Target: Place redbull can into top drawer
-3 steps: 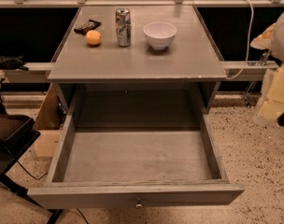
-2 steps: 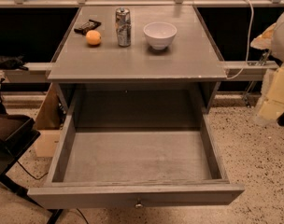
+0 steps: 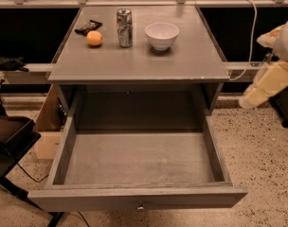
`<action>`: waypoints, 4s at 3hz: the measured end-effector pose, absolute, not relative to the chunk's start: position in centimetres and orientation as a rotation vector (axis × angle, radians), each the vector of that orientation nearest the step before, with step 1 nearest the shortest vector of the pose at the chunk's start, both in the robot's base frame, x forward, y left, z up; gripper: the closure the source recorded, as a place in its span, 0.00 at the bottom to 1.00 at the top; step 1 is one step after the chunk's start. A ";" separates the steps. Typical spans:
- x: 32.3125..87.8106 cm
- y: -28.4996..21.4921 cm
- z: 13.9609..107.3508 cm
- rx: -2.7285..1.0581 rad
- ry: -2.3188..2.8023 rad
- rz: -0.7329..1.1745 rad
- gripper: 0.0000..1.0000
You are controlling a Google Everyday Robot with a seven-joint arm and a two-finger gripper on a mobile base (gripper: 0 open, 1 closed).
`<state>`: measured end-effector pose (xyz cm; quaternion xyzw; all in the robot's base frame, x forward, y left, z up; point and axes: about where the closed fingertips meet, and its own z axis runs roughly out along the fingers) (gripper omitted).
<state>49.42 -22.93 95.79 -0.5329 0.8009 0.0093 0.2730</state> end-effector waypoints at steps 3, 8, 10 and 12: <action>71.4 -20.6 96.4 -0.842 1.817 0.286 0.00; 84.4 -3.8 99.0 -0.874 1.448 0.648 0.00; 87.6 1.6 100.2 -0.825 1.470 0.660 0.00; 88.0 5.7 95.3 -0.838 1.616 0.710 0.00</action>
Offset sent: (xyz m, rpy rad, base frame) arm 0.2535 0.0094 0.0351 0.6485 -0.4577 -0.1681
